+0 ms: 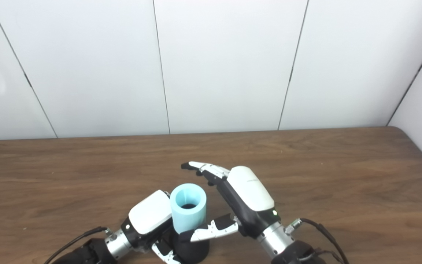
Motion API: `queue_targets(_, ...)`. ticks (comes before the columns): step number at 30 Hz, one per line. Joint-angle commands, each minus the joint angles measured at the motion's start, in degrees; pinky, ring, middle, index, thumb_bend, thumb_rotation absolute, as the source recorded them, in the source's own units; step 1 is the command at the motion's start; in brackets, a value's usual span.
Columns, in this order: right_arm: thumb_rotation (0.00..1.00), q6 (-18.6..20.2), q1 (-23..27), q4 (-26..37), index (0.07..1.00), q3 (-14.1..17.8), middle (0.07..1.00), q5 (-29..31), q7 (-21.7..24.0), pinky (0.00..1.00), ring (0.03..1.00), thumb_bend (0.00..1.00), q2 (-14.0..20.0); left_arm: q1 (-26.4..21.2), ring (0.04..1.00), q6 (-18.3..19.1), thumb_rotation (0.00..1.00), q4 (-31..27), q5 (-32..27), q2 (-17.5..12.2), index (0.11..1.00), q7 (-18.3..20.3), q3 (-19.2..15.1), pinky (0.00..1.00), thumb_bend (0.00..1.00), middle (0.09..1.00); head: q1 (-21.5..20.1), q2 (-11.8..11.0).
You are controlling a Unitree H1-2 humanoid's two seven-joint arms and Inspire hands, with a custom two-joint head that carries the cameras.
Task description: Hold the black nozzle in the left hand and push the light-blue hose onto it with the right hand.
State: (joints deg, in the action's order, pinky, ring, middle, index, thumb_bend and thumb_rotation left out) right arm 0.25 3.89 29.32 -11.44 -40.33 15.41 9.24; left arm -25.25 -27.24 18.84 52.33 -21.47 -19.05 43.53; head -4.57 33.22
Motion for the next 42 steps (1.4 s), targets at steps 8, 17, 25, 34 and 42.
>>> queue_targets(8,0.77,-10.8,-0.9,2.9,0.939,1.0,0.959,-0.3,-7.3,0.79,0.903,1.00,2.5,5.9,0.177,0.4,0.00,3.0,2.2,1.4,0.478,3.5,3.1,0.12,0.52,0.471,-0.2,0.1)
queue_targets(17,0.77,-14.2,-2.4,6.6,0.918,0.9,0.954,-6.2,-6.2,0.95,0.936,0.98,5.2,5.9,0.171,0.4,0.00,3.3,2.3,1.5,0.480,2.9,3.2,0.12,0.52,0.471,-0.1,0.3)
queue_targets(25,0.73,-17.6,-4.7,8.5,0.907,0.3,0.928,-10.3,-5.6,0.95,0.919,0.99,6.7,5.9,0.164,0.4,0.00,3.2,2.3,1.4,0.477,3.2,3.0,0.11,0.52,0.471,-0.1,0.2)
queue_targets(34,0.82,-19.6,-6.4,9.4,0.880,0.3,0.918,-18.0,-4.1,1.00,0.906,1.00,5.9,5.9,0.154,0.4,0.00,3.6,2.3,1.5,0.477,2.5,3.2,0.10,0.52,0.471,0.0,0.3)
queue_targets(42,0.89,-20.4,-6.5,8.6,0.881,-0.7,0.908,-18.8,-4.2,1.00,0.900,0.97,5.5,5.7,0.160,0.4,0.00,3.6,2.3,1.4,0.478,2.1,3.4,0.11,0.52,0.471,0.0,0.2)
